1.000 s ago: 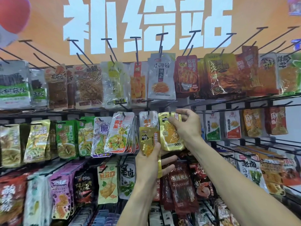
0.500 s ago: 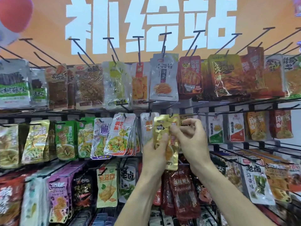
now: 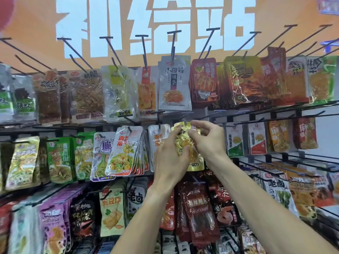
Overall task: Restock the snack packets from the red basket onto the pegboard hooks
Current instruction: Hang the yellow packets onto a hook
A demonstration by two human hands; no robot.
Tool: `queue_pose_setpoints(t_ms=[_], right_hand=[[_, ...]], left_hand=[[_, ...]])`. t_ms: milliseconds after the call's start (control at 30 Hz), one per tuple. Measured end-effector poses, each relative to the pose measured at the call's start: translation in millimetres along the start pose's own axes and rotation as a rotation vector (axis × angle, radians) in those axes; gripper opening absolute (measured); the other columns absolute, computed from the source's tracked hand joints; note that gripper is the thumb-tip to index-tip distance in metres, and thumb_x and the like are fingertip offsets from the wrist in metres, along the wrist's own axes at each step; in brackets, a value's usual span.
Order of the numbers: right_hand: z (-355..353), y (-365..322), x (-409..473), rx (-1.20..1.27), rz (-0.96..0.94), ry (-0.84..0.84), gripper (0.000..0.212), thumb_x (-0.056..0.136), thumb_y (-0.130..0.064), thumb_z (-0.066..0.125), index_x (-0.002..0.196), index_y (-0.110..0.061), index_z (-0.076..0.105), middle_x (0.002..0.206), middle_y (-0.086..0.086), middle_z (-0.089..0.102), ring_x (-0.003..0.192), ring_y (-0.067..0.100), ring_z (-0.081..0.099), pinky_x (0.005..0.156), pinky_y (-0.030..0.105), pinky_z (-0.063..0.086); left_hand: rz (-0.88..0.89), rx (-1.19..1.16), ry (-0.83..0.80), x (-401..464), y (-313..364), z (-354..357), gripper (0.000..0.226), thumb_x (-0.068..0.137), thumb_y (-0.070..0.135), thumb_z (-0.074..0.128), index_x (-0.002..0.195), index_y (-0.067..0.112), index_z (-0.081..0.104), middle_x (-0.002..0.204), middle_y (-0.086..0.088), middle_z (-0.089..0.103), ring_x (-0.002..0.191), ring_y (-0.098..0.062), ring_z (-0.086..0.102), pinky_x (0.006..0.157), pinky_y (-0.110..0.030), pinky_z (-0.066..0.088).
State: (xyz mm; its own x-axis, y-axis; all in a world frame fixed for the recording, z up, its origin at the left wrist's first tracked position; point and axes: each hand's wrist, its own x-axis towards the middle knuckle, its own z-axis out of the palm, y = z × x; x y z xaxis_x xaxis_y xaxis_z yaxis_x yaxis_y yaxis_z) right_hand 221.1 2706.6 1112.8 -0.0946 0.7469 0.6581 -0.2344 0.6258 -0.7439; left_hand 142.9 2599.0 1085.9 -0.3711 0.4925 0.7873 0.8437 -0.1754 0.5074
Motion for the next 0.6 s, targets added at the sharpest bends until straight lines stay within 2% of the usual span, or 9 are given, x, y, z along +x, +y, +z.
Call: queue_pose_setpoints(t_ms=[133,200,267,367,467,533,600], right_hand=[[0.2,6.5,1.8,-0.063,0.013,-0.021,0.027,0.087,-0.015,0.081,0.111,-0.025,0.078,0.095,-0.016,0.068,0.103,0.016,0.068,0.086,0.049,0.062],[5.4,10.8,8.1,-0.200,-0.040,0.002,0.025,0.086,-0.016,0.081,0.108,-0.026,0.077,0.094,-0.015,0.069,0.101,0.015,0.068,0.087,0.040,0.059],[14.5,17.8,15.0,-0.359,-0.121,0.025,0.022,0.086,-0.018,0.080,0.105,-0.027,0.074,0.103,-0.008,0.072,0.104,0.015,0.066,0.091,0.038,0.055],[25.7,26.9,17.9,-0.513,-0.152,0.030,0.017,0.091,-0.021,0.077,0.106,-0.026,0.070,0.110,0.000,0.065,0.108,0.023,0.061,0.090,0.039,0.049],[23.9,30.8,10.6,-0.594,-0.182,0.038,0.021,0.093,-0.029,0.075,0.113,-0.026,0.069,0.109,-0.002,0.059,0.108,0.024,0.060,0.086,0.038,0.049],[14.8,30.7,1.5,-0.573,-0.192,0.028,0.026,0.093,-0.031,0.075,0.118,-0.027,0.070,0.111,-0.006,0.053,0.109,0.022,0.060,0.085,0.034,0.046],[-1.1,30.6,-14.6,-0.528,-0.209,0.010,0.027,0.093,-0.031,0.076,0.119,-0.028,0.070,0.115,-0.006,0.057,0.107,0.019,0.062,0.085,0.032,0.047]], left_hand=[[0.028,0.088,-0.023,2.1,-9.5,3.4,0.058,0.103,0.033,0.061,0.158,0.034,0.042,0.139,-0.002,0.066,0.127,-0.025,0.060,0.109,-0.045,0.048],[0.080,0.242,-0.023,7.8,-16.9,8.1,0.056,0.105,0.039,0.057,0.158,0.028,0.043,0.126,-0.006,0.072,0.119,-0.029,0.065,0.100,-0.044,0.050],[0.098,0.403,-0.052,13.5,-23.3,12.8,0.056,0.106,0.042,0.055,0.157,0.024,0.041,0.115,-0.009,0.074,0.112,-0.034,0.066,0.093,-0.047,0.052],[0.080,0.544,-0.102,16.6,-31.5,19.8,0.056,0.105,0.038,0.055,0.156,0.023,0.038,0.116,-0.011,0.072,0.115,-0.036,0.064,0.093,-0.048,0.052],[0.104,0.496,-0.099,10.1,-34.2,20.2,0.061,0.105,0.034,0.058,0.159,0.026,0.032,0.110,-0.008,0.073,0.106,-0.034,0.068,0.087,-0.048,0.054],[0.143,0.446,-0.070,-3.1,-30.3,15.2,0.063,0.106,0.034,0.058,0.162,0.030,0.029,0.097,-0.006,0.073,0.094,-0.032,0.070,0.083,-0.046,0.056],[0.160,0.407,-0.051,-22.2,-25.8,10.5,0.062,0.106,0.039,0.058,0.162,0.032,0.032,0.085,0.000,0.068,0.089,-0.030,0.069,0.082,-0.046,0.057]])
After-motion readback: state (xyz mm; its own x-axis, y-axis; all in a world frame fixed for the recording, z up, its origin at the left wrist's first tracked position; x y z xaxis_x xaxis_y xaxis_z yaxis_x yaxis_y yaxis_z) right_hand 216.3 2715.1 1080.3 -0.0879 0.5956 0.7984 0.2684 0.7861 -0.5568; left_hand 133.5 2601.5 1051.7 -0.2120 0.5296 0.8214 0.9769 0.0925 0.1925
